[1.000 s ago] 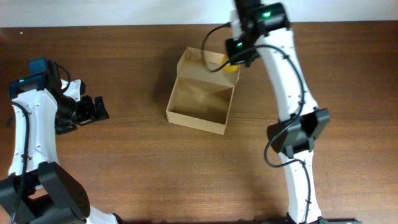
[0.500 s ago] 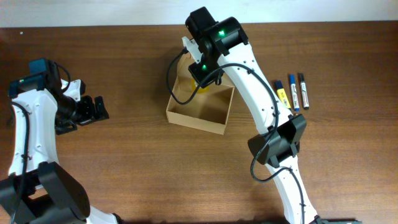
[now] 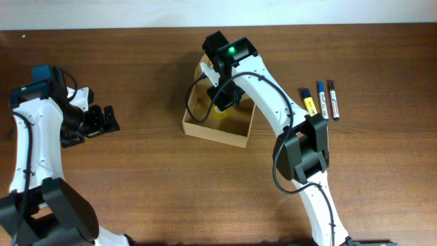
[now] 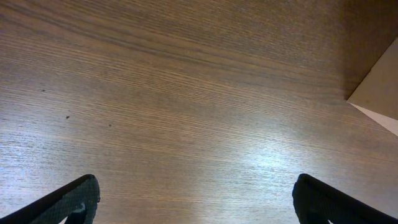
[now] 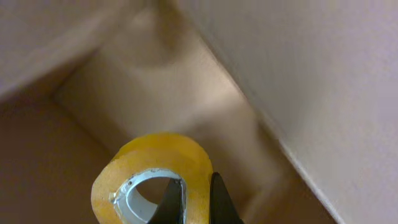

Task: Pack container
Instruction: 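Carry the tape roll into the box and open the right gripper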

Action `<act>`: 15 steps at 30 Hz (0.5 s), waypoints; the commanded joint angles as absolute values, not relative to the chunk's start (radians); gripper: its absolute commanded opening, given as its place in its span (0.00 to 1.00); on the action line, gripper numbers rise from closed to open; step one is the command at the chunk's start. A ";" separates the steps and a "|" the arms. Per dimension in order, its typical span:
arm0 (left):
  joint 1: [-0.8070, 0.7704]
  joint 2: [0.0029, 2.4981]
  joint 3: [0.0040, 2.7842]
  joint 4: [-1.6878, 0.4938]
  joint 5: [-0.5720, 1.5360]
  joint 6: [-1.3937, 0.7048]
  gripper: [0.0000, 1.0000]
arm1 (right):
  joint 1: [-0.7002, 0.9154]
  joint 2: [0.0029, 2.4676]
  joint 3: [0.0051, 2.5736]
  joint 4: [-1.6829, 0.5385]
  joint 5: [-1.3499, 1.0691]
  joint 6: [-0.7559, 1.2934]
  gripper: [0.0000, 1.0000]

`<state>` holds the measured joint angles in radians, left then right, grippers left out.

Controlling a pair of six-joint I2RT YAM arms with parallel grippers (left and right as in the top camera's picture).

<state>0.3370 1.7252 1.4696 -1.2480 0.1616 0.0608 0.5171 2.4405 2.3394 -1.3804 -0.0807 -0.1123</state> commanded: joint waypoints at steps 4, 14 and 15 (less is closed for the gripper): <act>0.340 1.706 1.464 -1.248 0.176 0.081 1.00 | 0.523 2.415 2.228 -1.254 -0.097 -0.120 0.04; 0.340 1.706 1.464 -1.248 0.176 0.081 1.00 | 0.524 2.374 2.330 -1.336 -0.096 -0.116 0.25; 0.340 1.706 1.464 -1.248 0.176 0.081 1.00 | 0.523 2.365 2.361 -1.355 -0.093 -0.116 0.26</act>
